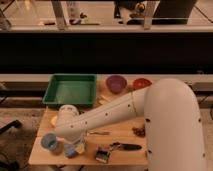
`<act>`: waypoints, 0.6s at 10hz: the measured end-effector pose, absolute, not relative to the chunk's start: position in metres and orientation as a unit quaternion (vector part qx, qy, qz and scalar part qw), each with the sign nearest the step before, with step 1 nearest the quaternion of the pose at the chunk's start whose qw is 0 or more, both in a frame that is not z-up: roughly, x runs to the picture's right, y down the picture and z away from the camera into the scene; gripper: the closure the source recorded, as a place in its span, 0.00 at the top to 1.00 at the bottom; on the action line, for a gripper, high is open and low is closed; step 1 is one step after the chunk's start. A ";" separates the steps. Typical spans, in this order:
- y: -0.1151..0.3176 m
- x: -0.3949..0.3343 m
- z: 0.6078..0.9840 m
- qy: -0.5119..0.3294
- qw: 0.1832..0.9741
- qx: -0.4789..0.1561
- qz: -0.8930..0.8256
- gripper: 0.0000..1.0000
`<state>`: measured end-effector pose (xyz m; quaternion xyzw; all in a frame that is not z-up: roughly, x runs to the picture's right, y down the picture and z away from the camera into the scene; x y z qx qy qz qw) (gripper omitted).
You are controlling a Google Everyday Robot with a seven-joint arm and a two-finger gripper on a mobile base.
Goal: Wipe table surface with sponge
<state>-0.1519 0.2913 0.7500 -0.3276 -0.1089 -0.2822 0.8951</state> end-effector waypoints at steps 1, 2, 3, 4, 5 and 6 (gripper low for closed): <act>0.292 -0.152 0.746 -0.113 0.895 -0.326 -0.282 0.22; 0.292 -0.150 0.742 -0.118 0.896 -0.326 -0.278 0.22; 0.290 -0.148 0.740 -0.125 0.897 -0.324 -0.273 0.22; 0.287 -0.146 0.740 -0.131 0.899 -0.322 -0.266 0.22; 0.282 -0.144 0.741 -0.138 0.901 -0.320 -0.257 0.20; 0.279 -0.143 0.742 -0.145 0.903 -0.318 -0.249 0.17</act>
